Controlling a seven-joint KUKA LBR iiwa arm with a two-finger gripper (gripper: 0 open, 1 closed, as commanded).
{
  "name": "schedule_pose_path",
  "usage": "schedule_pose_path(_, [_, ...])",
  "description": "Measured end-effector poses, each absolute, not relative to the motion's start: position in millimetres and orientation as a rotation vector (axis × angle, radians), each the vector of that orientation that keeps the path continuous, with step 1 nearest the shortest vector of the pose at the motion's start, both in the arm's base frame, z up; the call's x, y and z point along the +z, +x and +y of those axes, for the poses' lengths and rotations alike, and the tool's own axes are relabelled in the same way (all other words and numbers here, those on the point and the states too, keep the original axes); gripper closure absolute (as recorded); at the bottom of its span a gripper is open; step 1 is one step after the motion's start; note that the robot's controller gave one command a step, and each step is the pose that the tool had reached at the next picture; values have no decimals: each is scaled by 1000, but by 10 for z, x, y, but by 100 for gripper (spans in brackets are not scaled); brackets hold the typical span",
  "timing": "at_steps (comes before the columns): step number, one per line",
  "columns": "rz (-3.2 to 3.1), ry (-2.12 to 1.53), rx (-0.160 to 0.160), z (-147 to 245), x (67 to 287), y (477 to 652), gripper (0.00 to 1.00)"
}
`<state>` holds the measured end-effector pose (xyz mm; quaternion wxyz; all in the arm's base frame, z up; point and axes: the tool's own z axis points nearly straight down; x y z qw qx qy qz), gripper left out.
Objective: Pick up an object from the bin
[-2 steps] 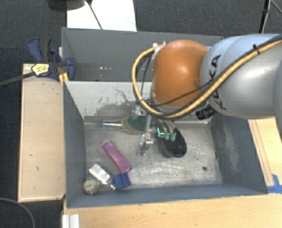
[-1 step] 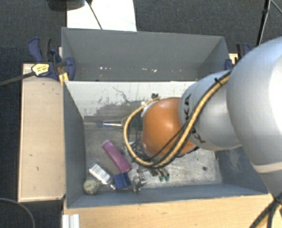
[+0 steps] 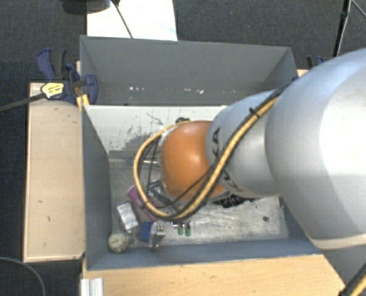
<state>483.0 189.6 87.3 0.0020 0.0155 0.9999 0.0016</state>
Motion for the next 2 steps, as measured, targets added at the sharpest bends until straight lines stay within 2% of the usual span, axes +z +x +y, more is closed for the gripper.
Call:
schedule_pose_path(1, [3138, 57, 2, 1878, 867, 4831, 100])
schedule_pose_path(2, [3134, -20, 5, 1896, 2286, 4860, 100])
